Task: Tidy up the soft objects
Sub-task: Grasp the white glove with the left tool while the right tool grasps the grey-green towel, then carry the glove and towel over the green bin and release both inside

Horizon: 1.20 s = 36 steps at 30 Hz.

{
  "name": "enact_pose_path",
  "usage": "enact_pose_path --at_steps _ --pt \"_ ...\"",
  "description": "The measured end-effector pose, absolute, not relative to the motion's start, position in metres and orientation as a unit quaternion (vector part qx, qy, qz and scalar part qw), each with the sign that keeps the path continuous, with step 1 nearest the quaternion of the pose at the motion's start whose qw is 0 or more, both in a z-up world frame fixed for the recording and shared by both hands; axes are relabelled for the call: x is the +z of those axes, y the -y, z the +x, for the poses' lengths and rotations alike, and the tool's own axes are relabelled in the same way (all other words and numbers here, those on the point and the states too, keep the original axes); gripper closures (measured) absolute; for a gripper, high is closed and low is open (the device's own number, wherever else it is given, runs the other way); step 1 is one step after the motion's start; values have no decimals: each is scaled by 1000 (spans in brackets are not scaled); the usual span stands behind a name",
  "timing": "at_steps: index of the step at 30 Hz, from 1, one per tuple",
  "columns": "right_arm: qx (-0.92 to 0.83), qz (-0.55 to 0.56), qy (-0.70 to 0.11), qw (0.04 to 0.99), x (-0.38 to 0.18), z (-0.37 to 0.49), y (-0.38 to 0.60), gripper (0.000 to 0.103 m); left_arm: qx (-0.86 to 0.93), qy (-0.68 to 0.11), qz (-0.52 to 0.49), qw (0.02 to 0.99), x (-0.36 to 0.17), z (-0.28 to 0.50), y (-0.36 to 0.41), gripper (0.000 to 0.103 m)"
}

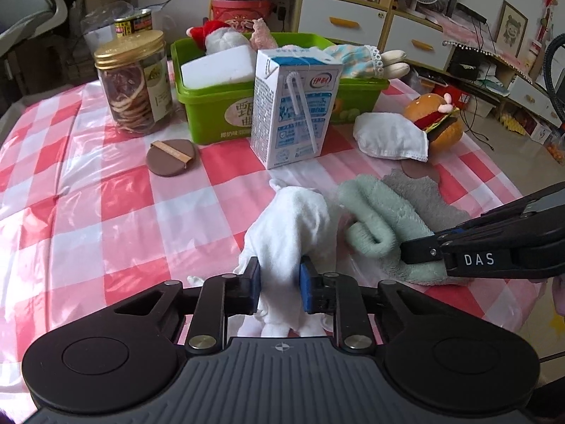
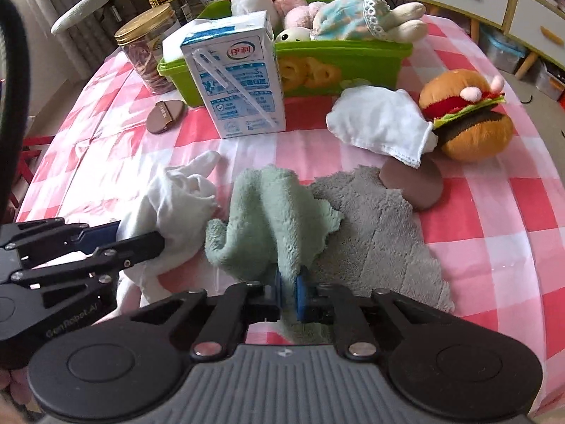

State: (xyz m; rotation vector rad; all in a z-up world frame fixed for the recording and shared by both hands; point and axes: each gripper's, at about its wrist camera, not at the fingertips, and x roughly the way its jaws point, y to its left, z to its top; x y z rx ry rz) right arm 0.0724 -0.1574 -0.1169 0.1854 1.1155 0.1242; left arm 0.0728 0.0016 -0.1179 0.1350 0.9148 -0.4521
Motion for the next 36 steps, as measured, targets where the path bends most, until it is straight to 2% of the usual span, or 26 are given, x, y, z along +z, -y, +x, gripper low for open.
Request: enact_pose_path --at_steps 15,30,36 --pt "58 240 -420 873 -43 68 219 103 -183 -397 -31 899 -57 90 -43 84" --pt "63 254 -305 916 56 122 246 103 -182 -340 -35 922 8 152 -30 84" --pt "77 254 -262 928 72 160 246 103 -188 -322 -13 928 20 185 -7 83"
